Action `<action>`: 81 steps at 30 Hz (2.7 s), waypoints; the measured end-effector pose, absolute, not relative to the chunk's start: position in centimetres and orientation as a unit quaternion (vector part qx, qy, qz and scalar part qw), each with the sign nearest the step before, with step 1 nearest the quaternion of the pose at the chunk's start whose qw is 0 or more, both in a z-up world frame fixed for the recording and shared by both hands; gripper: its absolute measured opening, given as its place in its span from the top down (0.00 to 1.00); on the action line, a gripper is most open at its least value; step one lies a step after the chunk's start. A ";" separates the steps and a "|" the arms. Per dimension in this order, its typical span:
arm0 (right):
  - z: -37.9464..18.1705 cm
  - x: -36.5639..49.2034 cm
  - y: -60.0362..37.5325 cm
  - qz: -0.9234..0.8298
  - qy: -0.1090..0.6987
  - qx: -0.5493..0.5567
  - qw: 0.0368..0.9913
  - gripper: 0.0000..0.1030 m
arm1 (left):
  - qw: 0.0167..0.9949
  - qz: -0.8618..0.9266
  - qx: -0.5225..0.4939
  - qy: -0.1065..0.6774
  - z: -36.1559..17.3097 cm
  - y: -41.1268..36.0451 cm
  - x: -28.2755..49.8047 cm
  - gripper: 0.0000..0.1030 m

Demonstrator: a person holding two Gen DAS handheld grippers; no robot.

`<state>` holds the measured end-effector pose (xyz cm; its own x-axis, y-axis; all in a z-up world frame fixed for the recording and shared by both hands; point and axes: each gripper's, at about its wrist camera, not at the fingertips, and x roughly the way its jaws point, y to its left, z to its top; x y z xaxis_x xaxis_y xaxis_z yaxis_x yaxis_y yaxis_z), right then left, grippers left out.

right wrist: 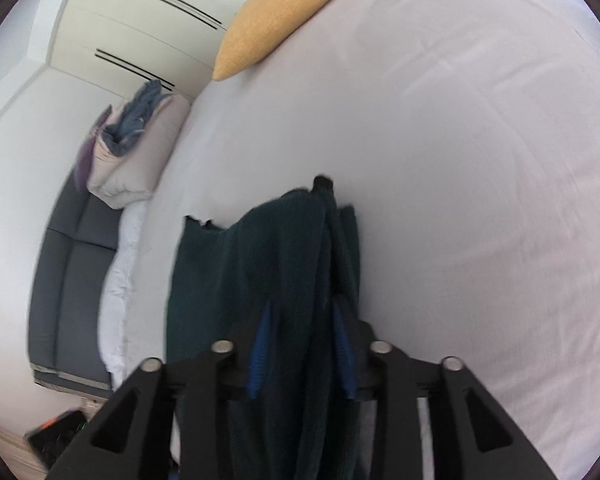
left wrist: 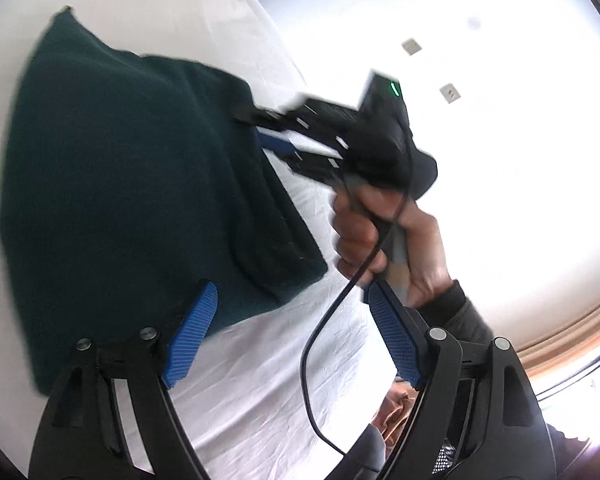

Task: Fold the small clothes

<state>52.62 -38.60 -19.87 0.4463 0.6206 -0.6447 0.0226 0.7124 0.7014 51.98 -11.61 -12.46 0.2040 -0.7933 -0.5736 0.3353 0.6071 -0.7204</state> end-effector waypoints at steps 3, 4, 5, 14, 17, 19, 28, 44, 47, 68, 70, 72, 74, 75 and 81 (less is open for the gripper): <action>-19.2 50.0 -38.4 0.190 0.486 0.316 0.792 0.60 | 0.757 -0.351 -0.233 0.500 -12.8 -7.9 53.4 0.25; -18.9 49.2 -38.2 0.189 0.488 0.310 0.794 0.59 | 0.761 -0.337 -0.238 0.501 -13.0 -6.3 53.9 0.25; -18.6 47.9 -37.7 0.186 0.492 0.297 0.797 0.59 | 0.764 -0.329 -0.241 0.500 -12.8 -5.8 54.6 0.25; -18.4 42.7 -34.0 0.189 0.523 0.231 0.798 0.58 | 0.784 -0.301 -0.232 0.492 -13.2 -2.9 55.7 0.25; -18.4 42.2 -32.9 0.187 0.531 0.197 0.803 0.72 | 0.786 -0.299 -0.223 0.493 -14.0 -4.8 55.3 0.25; -18.5 42.0 -32.7 0.177 0.534 0.174 0.808 0.86 | 0.786 -0.299 -0.219 0.494 -14.7 -6.6 54.9 0.25; -20.2 41.5 -37.7 0.165 0.507 0.271 0.802 0.91 | 0.804 -0.298 -0.217 0.466 -13.5 -9.2 52.1 0.25; -19.4 38.4 -39.6 0.150 0.465 0.288 0.824 0.67 | 0.814 -0.223 -0.276 0.460 -16.0 -3.7 55.3 0.25; -18.0 38.3 -40.7 0.133 0.451 0.278 0.838 0.44 | 0.807 -0.222 -0.278 0.471 -16.9 -3.2 56.9 0.25; -20.5 46.6 -36.1 0.191 0.509 0.266 0.797 0.73 | 0.747 -0.280 -0.261 0.543 -20.0 -7.9 62.4 0.61; -19.4 46.1 -35.5 0.185 0.500 0.254 0.807 0.74 | 0.748 -0.284 -0.266 0.538 -19.5 -7.5 62.1 0.63; -17.7 45.5 -34.8 0.187 0.487 0.247 0.817 0.74 | 0.749 -0.297 -0.275 0.524 -18.1 -6.5 61.6 0.65; -15.5 44.5 -33.5 0.198 0.471 0.237 0.826 0.75 | 0.756 -0.303 -0.279 0.509 -16.3 -5.2 60.9 0.65; -14.7 44.1 -33.0 0.203 0.465 0.237 0.829 0.75 | 0.760 -0.306 -0.278 0.501 -15.3 -4.4 60.5 0.65; -11.0 42.2 -27.8 0.265 0.443 0.246 0.820 0.75 | 0.787 -0.304 -0.253 0.473 -9.9 2.1 56.5 0.65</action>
